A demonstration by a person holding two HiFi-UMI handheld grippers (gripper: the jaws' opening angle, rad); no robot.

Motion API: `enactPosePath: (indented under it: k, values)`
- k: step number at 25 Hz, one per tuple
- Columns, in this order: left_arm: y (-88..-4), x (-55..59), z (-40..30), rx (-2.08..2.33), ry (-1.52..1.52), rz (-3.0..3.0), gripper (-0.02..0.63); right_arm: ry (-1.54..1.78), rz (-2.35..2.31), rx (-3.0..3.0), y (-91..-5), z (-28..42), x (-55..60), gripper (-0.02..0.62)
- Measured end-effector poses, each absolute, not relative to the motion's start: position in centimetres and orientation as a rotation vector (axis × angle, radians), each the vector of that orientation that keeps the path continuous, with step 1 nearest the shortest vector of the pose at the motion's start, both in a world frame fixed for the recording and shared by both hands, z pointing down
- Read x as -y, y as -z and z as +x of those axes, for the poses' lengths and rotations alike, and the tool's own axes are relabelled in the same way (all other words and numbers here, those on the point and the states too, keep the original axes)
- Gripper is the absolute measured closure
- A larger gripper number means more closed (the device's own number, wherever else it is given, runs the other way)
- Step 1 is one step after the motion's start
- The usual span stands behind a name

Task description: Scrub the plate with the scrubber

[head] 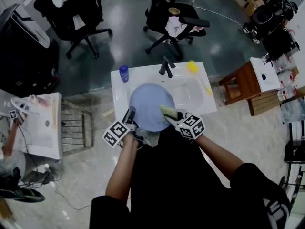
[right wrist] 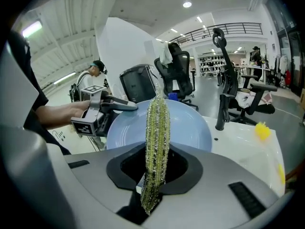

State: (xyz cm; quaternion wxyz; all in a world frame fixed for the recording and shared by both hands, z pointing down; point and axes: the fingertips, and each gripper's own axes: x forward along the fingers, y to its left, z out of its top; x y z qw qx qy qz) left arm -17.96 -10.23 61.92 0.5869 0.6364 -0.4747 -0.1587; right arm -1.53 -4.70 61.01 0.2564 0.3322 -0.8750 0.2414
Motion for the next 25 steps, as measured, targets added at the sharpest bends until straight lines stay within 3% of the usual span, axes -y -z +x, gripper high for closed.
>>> enactPosePath:
  k: [25]
  values:
    - [-61.5, 10.7, -16.4, 1.110, 0.362, 1.484, 0.512, -0.929, 0.814, 2.470, -59.4, -4.4, 3.4, 0.540]
